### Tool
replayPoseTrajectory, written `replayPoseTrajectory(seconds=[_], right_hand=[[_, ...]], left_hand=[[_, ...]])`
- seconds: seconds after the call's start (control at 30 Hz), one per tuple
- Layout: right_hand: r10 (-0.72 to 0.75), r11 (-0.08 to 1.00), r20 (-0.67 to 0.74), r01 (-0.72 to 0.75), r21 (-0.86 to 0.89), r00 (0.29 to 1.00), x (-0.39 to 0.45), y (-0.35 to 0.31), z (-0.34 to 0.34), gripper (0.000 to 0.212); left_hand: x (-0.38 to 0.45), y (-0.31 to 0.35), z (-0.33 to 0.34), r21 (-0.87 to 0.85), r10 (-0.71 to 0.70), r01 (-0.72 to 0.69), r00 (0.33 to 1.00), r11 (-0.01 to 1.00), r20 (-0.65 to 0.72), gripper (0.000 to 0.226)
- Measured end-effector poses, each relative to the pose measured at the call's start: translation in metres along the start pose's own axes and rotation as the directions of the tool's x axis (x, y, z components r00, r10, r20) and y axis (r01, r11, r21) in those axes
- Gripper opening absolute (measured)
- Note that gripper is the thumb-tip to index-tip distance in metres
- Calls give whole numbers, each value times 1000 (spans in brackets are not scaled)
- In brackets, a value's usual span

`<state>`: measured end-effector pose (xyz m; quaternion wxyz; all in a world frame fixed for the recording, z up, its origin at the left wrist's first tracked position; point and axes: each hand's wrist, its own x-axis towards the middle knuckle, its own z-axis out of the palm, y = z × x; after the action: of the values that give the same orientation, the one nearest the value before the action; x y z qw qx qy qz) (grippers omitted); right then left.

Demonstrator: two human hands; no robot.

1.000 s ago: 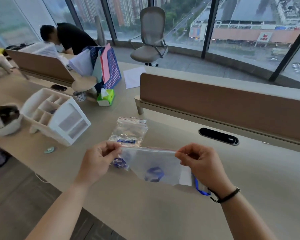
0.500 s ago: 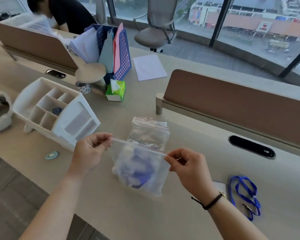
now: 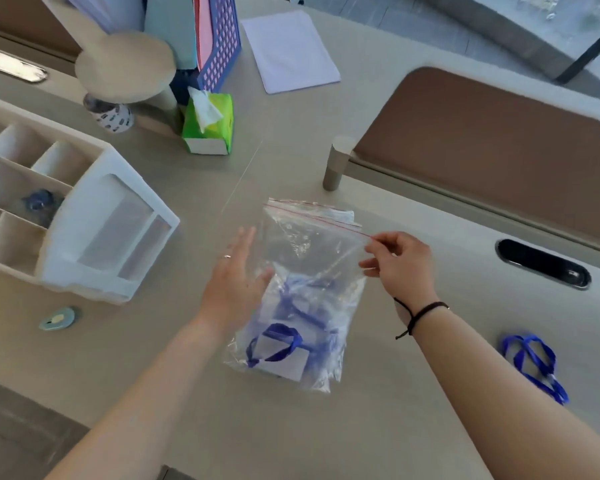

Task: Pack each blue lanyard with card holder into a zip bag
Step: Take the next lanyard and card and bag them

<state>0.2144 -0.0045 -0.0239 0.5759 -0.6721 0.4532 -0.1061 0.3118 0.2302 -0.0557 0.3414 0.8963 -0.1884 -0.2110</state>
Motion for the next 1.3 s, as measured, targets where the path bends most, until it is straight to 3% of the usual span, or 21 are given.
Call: replayPoseTrajectory(seconds=[0.2,0.33,0.4,0.47,0.57,0.67,0.93,1.3], right_hand=[[142,979,-25,-137,150,990,43,2,18,8],[234,950,16,-232,210,972,62,6,31,18],[158,987,-6,-158,38,987,57,19,39,39],[-28,966,86,49,-253,996,33,35,46,49],[-120,788,422,345,-510,898,-13,71,59,48],[-51,625,532,443,-643,845,-36,106,68,50],[-98,535,515,482,-694,851,-31,137,70,68],[-119,521,545,520,-677,830,-25,143,71,59]], left_hand=[[-49,-29,55,278,161,-207,970,938,179,61],[-44,-27,79,409,149,-241,958,880,244,59],[-35,-24,85,446,107,-229,954,865,281,63],[-27,-21,88,468,95,-243,944,850,317,71],[-20,-23,94,538,45,-250,930,805,365,69],[-20,-31,101,572,1,-239,923,785,384,65],[-22,-40,111,549,56,-239,943,801,329,61],[-23,-43,114,572,35,-224,946,789,323,65]])
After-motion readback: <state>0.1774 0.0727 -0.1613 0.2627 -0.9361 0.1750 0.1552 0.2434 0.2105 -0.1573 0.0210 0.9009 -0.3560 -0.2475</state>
